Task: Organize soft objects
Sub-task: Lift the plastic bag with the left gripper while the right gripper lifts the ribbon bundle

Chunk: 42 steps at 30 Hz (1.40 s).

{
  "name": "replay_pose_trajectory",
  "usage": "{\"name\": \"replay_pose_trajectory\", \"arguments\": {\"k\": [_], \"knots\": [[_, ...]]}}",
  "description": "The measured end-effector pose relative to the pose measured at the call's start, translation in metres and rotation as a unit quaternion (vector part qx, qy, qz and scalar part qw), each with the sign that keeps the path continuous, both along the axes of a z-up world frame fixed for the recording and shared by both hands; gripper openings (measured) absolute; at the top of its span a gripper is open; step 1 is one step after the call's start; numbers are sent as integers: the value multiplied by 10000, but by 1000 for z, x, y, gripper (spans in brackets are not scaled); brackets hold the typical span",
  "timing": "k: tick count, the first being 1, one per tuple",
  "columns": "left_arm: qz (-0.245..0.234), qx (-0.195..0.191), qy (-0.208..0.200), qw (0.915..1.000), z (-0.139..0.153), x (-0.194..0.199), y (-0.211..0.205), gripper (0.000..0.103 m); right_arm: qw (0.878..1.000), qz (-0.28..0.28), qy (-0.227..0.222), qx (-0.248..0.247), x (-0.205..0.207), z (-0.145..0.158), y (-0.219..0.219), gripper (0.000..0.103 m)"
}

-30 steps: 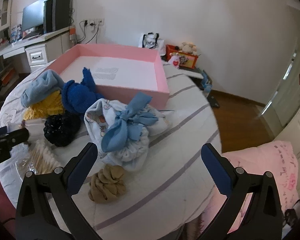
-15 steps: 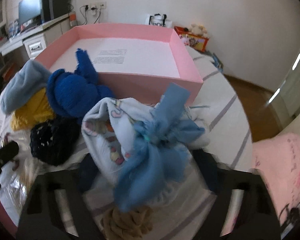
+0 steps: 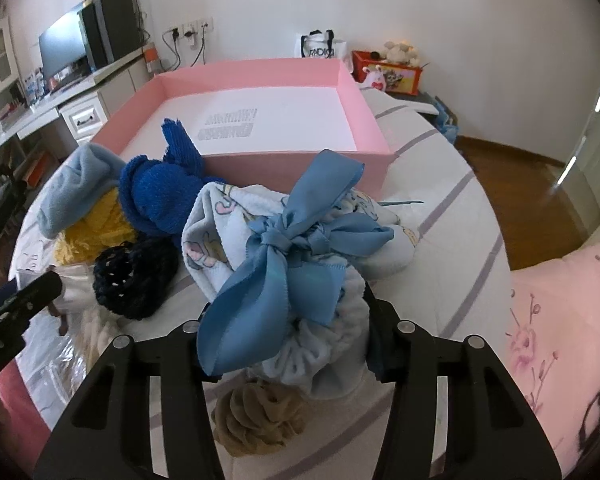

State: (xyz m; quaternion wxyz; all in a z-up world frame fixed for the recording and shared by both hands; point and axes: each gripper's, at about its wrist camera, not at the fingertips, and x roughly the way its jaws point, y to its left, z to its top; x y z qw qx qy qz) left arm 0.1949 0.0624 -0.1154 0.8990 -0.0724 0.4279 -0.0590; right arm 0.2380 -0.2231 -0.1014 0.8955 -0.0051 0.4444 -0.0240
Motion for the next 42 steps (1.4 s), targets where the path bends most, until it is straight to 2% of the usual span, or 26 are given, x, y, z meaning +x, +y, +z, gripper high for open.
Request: {"name": "replay_pose_trajectory", "arguments": {"k": [5,8,11,21,26,32,38,42], "knots": [[-78,161,-163,9997,11,-9,-7,44,9998,-126,-150,75,-11,10,-10,48],[-80,157,-187,9997,16,-14,-9,44,9994,-148,-311,-31,-20,19,-11,47],[-106,148,-275,9995,25,-20,-11,44,9988,-124,-461,79,-29,28,-13,47],[31,373,-1012,9942,75,-52,-16,44,9949,-202,-920,368,-51,59,-25,47],[7,346,-1276,9912,91,-67,-18,44,9915,-104,-1243,370,-65,81,-19,48],[55,329,-1684,9852,115,-90,-13,44,9842,25,-1738,336,-85,110,-12,48],[168,402,-2246,9735,142,-120,-14,44,9726,180,-2306,232,-107,141,2,48],[163,375,-2534,9665,155,-138,-14,44,9626,174,-2705,-2,-123,159,13,48]]}}
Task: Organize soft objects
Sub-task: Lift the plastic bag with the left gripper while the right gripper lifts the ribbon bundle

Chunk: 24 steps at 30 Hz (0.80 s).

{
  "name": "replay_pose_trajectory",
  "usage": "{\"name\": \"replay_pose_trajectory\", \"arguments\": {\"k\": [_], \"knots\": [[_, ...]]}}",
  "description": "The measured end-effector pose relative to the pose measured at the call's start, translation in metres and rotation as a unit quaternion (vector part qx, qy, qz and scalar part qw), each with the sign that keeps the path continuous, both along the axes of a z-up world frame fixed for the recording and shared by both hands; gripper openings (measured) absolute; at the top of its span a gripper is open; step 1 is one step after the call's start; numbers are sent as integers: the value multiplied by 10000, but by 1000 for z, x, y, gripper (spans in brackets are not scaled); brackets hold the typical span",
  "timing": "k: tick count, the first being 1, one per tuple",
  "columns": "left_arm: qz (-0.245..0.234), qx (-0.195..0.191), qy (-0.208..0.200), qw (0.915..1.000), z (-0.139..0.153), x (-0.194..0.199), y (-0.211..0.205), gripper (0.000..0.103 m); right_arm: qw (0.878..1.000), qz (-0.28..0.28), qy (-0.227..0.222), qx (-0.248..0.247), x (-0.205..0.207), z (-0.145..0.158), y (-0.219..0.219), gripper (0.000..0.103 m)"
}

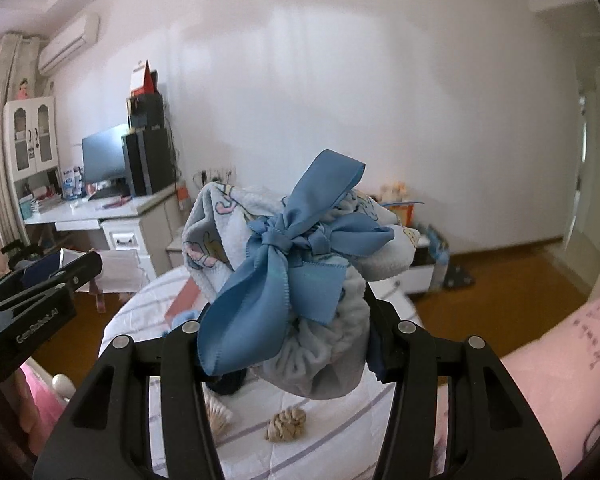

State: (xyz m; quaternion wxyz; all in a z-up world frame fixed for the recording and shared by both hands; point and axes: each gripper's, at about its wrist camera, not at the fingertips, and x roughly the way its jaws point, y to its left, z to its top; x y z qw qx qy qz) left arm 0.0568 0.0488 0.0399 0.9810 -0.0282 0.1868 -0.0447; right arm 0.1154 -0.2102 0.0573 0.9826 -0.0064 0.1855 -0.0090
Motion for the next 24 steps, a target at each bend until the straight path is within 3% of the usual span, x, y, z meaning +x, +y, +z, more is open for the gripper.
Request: {"name": "replay_pose_trajectory", "arguments": {"k": [8,13,24], "knots": [[146,95,-499,9986,6,-38,5,44,9977,43,-632,-241,-29,28,14,49],[146,89,-715,9973,-6,-59,0,44,9944,-35,-965,-425,-46,38,24,49],[152,143,-1000,9948,-39,-99,-6,45,9913,-83,-1169,-591,-58,42,36,50]]}}
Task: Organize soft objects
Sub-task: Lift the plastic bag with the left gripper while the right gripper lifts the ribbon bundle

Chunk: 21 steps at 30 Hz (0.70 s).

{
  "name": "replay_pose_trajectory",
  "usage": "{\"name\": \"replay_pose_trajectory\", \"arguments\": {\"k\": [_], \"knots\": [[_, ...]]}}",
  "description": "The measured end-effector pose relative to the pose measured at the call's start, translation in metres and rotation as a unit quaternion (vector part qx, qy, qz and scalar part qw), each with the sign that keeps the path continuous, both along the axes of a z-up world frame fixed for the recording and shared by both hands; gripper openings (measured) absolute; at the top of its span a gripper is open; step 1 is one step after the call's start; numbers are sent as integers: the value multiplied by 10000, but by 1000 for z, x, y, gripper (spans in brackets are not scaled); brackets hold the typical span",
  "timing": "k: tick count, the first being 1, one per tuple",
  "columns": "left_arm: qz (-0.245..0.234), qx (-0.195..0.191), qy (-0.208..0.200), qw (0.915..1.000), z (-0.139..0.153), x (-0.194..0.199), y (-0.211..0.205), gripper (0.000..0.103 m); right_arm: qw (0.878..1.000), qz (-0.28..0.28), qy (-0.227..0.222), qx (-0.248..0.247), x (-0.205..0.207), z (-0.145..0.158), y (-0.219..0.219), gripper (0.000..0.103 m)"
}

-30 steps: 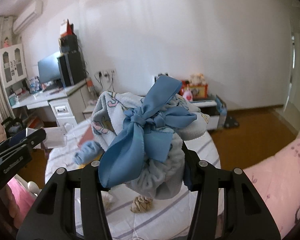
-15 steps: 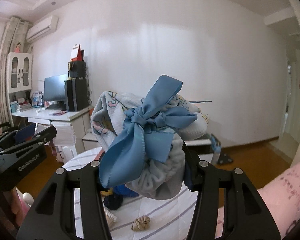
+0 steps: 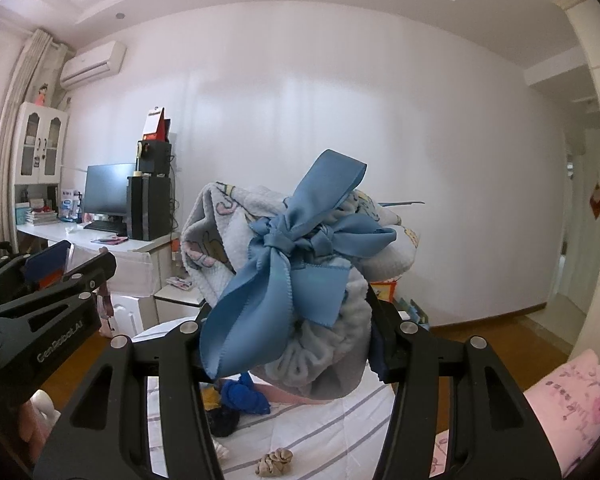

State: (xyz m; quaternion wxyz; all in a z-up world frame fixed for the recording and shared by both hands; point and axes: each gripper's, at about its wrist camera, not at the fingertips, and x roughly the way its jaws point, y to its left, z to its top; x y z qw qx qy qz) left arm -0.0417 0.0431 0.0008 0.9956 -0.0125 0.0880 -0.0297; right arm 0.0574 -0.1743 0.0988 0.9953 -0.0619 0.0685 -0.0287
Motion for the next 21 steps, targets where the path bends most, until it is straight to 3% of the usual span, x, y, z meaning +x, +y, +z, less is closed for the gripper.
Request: {"name": "replay_pose_trajectory", "arguments": {"k": [10,21], "knots": [[-26,-24,96,9999,-6,4,3,45,10000,-37,50,18,0,-5,-9,50],[-111,-70,379,9992,14,50,1,45,9997,-4,220,52,22,0,-7,50]]}}
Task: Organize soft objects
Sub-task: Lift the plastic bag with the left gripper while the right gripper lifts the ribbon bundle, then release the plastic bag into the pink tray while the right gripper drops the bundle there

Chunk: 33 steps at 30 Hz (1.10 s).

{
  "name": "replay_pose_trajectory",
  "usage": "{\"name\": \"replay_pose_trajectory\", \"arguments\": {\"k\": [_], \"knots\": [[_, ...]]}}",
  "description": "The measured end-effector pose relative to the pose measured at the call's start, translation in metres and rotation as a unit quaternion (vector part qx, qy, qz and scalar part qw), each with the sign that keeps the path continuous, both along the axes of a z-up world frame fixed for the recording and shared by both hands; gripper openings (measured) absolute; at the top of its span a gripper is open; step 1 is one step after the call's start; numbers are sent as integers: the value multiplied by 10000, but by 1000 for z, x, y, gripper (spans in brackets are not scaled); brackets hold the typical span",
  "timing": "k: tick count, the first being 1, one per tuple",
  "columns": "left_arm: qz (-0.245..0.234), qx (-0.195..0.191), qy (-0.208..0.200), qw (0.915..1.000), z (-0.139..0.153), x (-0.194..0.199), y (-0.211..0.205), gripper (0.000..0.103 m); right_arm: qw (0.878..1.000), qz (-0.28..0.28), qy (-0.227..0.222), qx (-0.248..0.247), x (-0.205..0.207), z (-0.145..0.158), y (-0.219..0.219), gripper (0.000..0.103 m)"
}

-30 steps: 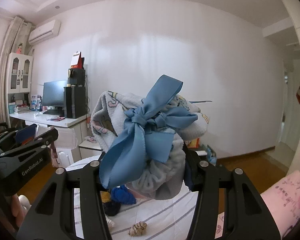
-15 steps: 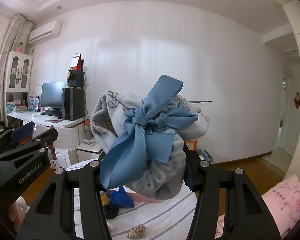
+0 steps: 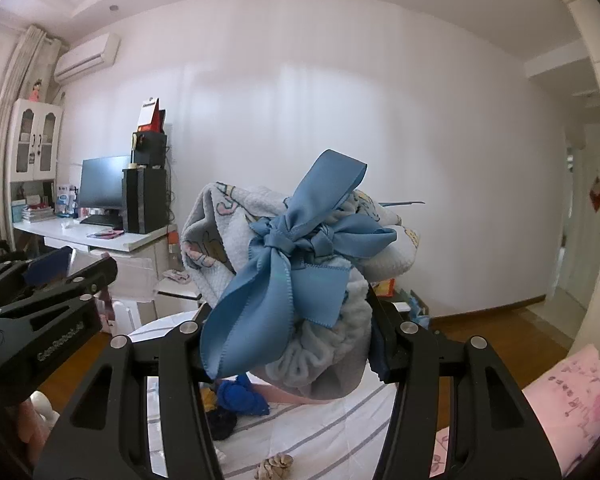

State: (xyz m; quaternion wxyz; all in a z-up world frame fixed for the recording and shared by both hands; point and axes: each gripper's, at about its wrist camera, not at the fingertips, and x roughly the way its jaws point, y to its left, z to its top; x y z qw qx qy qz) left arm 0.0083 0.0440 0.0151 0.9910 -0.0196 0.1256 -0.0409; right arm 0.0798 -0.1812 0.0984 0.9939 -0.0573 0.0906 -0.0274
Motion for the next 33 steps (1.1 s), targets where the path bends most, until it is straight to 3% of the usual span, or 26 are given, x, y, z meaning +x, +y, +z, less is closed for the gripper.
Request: {"name": "replay_pose_trajectory", "arguments": {"k": [9,20,30,33], "knots": [[36,186,264,9995,24,61,-13,45,9984,-319,451,-118,56,-5,0,50],[-60,299,1186,9925,45,186,-45,45,9909,-249,1322,-63,140,-37,-1,50],[203,529,2438,9682,36,373,-89,45,9740,-336,2239,-15,220,-84,-18,50],[88,409,2816,9586,26,426,-102,45,9661,-374,2554,-7,242,-104,-23,50]]}}
